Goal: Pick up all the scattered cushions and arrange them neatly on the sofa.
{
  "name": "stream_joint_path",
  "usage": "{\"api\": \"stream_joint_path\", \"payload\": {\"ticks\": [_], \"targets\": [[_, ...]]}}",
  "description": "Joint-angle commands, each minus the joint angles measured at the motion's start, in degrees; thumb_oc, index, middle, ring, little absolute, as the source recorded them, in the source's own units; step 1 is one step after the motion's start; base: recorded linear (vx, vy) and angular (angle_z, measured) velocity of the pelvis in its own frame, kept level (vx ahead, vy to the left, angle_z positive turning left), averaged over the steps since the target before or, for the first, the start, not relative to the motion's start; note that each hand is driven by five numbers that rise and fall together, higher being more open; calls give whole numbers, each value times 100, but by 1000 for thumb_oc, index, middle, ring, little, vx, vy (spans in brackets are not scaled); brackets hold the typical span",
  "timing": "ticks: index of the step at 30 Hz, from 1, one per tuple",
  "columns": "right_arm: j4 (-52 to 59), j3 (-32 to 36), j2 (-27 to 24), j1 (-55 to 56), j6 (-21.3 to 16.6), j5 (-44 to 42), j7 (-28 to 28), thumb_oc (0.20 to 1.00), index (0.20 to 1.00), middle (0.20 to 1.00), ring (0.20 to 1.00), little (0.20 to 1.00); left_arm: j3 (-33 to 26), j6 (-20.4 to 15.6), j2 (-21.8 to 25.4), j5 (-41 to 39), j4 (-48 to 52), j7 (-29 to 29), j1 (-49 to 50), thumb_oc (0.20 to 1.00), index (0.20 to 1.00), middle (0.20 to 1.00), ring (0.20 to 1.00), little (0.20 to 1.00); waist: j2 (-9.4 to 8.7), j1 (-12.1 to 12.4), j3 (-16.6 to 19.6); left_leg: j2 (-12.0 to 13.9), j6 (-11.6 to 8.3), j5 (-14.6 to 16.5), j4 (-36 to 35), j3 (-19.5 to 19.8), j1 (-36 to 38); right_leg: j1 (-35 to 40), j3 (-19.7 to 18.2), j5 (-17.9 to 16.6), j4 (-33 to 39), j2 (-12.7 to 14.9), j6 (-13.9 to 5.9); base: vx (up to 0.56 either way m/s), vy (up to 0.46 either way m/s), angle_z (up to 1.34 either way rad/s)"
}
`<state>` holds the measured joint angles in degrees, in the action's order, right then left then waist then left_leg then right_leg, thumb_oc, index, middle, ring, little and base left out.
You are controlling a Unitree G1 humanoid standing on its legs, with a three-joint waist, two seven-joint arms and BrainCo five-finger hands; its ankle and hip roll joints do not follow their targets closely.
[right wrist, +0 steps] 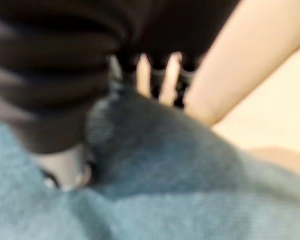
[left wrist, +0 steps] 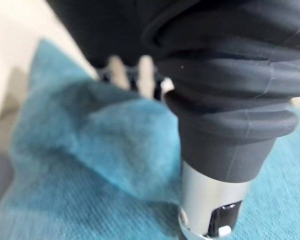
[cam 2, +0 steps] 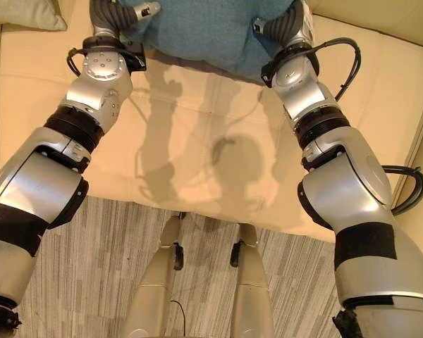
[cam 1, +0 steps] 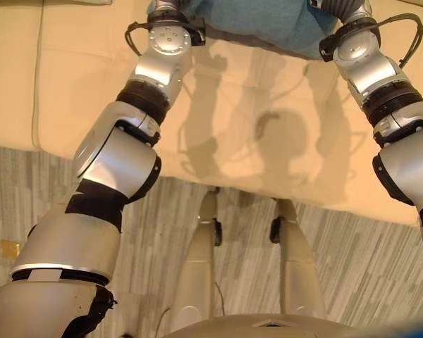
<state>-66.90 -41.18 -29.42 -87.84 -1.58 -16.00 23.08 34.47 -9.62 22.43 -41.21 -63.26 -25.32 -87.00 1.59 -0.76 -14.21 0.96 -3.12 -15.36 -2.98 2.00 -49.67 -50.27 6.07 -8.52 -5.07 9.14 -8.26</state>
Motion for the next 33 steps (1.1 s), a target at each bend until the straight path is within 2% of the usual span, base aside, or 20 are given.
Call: {"api": "stream_joint_path", "payload": {"ticks": [1, 5, 6, 14, 18, 21, 25, 28, 31, 33], "targets": [[-247, -158, 277, -615, -355, 223, 78, 915, 915, 915, 915, 915, 56, -422, -375, -47, -40, 251, -270, 1000, 1000, 1000, 1000, 1000, -218, -11, 439, 98, -466, 12, -202, -38, 293, 552, -170, -803, 1007, -200, -265, 0, 0, 0], [-247, -158, 277, -615, -355, 223, 78, 915, 915, 915, 915, 915, 56, -422, -375, -47, -40, 251, -270, 1000, 1000, 1000, 1000, 1000, -218, -11, 439, 98, -466, 12, -202, -38, 293, 552, -170, -803, 1007, -200, -265, 0, 0, 0], [-188, -98, 229, -348, -335, 321, -12, 1000, 1000, 1000, 1000, 1000, -129, -409, -160, -50, -41, 333, 105, 1000, 1000, 1000, 1000, 1000, -186, 5, 390, 120, -476, 8, -202, -62, 337, 564, -166, -798, 1007, -222, -249, 0, 0, 0], [-243, -93, 81, -133, -385, 528, -167, 1000, 1000, 1000, 1000, 1000, -356, -150, 696, 779, -690, 350, 597, 1000, 1000, 1000, 1000, 1000, -159, 48, 362, 186, -500, -21, -202, -104, 405, 596, -145, -801, 1007, -254, -234, -6, -18, -4], [-316, -58, 57, -92, -394, 536, -188, 1000, 1000, 1000, 1000, 1000, -483, -131, 919, 783, -914, 369, 675, 1000, 1000, 1000, 1000, 1000, -152, 50, 371, 207, -508, -38, -202, -98, 413, 590, -148, -805, 1007, -267, -230, -3, -7, -5], [-335, -45, -29, -76, -425, 524, -197, 1000, 1000, 1000, 1000, 1000, -557, -115, 1272, 820, -1045, 421, 771, 1000, 1000, 1000, 1000, 1000, -151, 47, 397, 217, -509, -49, -202, -94, 409, 571, -151, -810, 1007, -274, -227, 0, 0, 0], [-240, 84, -365, 164, -472, 575, -210, 1000, 1000, 1000, 1000, 1000, -946, -151, 1794, 776, -1053, 521, 1242, 1000, 1000, 1000, 1000, 1000, -147, 39, 455, 229, -523, -38, -202, -112, 457, 616, -128, -800, 1007, -280, -219, 0, 0, 0], [391, 295, -973, 816, -535, 773, -282, 1000, 1000, 1000, 1000, 1000, -1497, -330, 2153, 693, -499, 627, 2228, 1000, 1000, 1000, 1000, 1000, -154, 60, 509, 239, -526, 16, -202, -135, 684, 843, -83, -739, 1007, -278, -202, 25, -8, 2], [1281, 701, -1533, 1893, -640, 819, -517, 1000, 1000, 1000, 1000, 1000, -2014, -555, 2373, 748, 829, 783, 3564, 1000, 1000, 1000, 1000, 1000, -156, 85, 514, 217, -523, 97, -202, -137, 1048, 1267, 2, -654, 1007, -258, -174, 31, -44, 10], [2045, 1148, -1809, 2872, -786, 745, -760, 1000, 1000, 1000, 1000, 1000, -2444, -680, 2347, 727, 1704, 915, 4602, 1000, 1000, 1000, 1000, 1000, -171, 94, 495, 195, -525, 167, -202, -157, 1367, 1593, 43, -572, 1007, -260, -150, 27, -22, 16]]}}
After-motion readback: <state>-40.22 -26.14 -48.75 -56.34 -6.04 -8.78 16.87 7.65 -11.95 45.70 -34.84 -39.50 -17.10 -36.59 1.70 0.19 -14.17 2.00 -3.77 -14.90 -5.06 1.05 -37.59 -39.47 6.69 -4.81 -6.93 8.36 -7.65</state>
